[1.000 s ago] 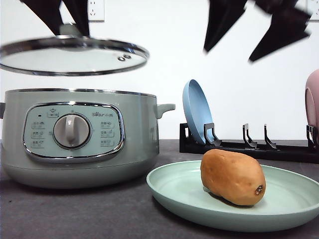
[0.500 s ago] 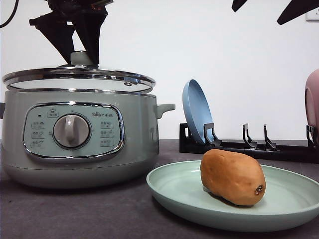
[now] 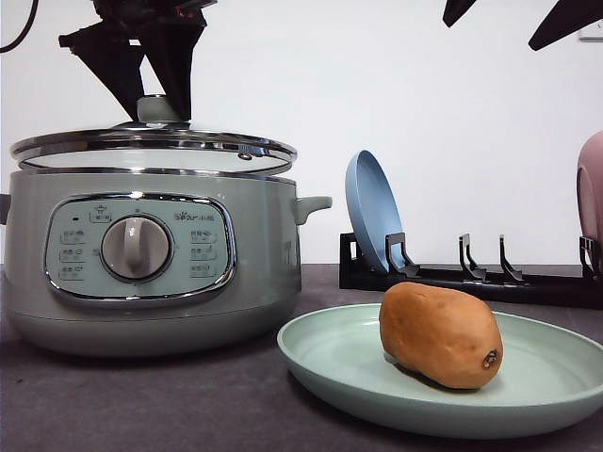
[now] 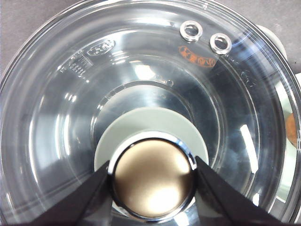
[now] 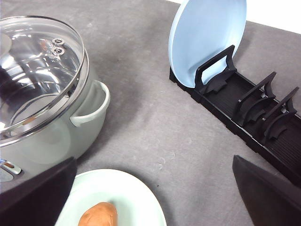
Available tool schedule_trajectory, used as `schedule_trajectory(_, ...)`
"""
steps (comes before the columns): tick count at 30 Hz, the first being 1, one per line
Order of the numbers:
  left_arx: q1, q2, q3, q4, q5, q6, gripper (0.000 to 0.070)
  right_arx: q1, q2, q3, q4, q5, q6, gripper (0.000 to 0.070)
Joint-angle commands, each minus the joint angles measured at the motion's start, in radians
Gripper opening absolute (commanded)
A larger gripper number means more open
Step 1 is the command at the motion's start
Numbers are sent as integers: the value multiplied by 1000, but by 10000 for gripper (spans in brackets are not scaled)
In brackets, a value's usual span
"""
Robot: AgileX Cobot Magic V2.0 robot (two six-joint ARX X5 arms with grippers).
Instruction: Transfer potato from steamer to green plate
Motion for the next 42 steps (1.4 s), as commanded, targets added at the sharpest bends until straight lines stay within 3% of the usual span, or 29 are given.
schedule_trajectory(1,-6,11,31,17,8,5,1,5,9,14,8,0,-9,700)
schedule_trajectory(20,-10,61,30,16,7,7,1,5,9,14,8,0,-12,700)
schedule_trajectory(31,-10,65,30,0,-59,29,1,5,9,14,9,0,-19,700)
schedule_trajectory(40,-10,65,30,-1,-59,27,1,5,9,14,10,0,-24,700)
schedule_trajectory(42,-10,65,30,-1,-59,22,38,5,9,14,10,0,-24,700)
